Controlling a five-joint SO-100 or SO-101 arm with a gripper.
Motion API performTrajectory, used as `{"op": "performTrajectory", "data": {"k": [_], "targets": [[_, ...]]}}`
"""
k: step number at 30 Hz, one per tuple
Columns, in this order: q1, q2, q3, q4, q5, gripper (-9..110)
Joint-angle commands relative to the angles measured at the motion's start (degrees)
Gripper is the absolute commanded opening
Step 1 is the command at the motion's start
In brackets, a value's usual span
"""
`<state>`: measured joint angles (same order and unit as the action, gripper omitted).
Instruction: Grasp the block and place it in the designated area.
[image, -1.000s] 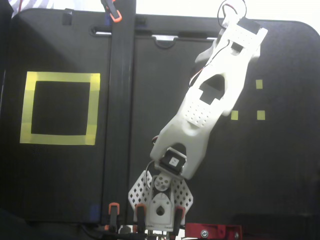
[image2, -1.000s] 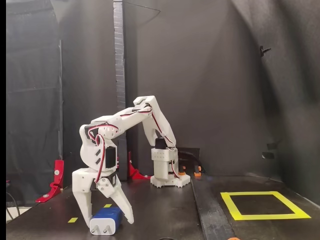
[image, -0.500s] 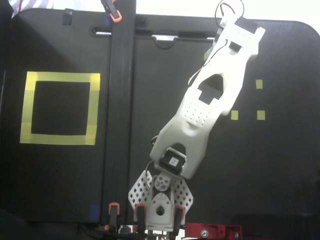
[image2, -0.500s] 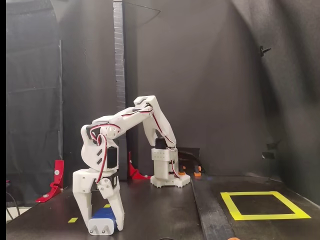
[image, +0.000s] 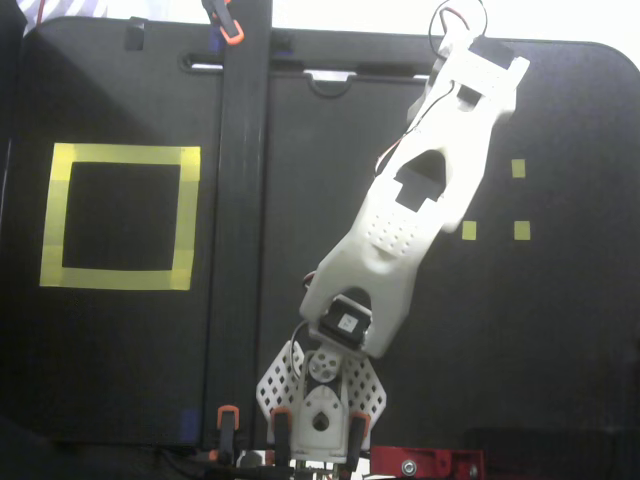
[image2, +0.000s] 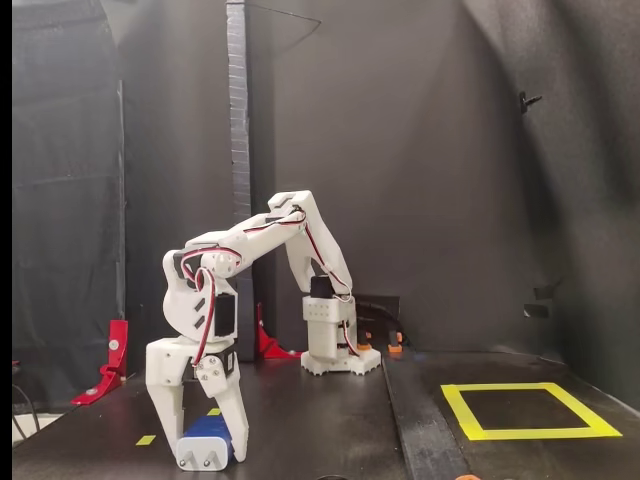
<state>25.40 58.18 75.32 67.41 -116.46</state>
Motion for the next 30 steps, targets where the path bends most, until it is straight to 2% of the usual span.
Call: {"op": "performTrajectory", "data": {"k": [1,30], "targets": [[0.3,3.4,-0.4,2.4,-0.2,21],[-4.4,32.0,1.0,26.3,5.3,21]]}}
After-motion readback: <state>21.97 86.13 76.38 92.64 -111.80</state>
